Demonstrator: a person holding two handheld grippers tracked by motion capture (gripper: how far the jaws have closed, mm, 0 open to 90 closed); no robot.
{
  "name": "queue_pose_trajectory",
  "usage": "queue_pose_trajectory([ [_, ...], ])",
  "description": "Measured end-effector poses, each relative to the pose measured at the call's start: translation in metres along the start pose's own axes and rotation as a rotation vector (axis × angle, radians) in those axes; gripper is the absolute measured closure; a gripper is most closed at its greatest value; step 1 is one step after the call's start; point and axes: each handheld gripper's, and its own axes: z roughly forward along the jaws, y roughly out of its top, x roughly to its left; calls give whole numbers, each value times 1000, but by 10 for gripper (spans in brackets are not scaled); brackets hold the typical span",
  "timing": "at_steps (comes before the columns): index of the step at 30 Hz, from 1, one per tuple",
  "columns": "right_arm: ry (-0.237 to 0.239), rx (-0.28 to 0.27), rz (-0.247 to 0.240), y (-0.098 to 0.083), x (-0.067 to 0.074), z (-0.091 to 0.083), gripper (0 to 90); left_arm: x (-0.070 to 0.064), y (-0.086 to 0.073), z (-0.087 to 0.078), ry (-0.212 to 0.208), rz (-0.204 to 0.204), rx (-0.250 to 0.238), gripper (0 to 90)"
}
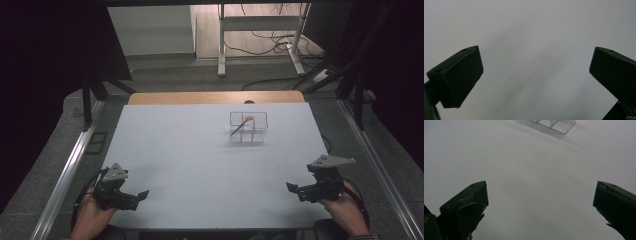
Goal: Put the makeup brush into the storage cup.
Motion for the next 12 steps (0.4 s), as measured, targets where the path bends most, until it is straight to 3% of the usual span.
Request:
queue_pose_trajectory([
  [12, 1, 4, 10, -1, -1, 0, 0, 0, 1, 1, -2, 2, 4, 0],
])
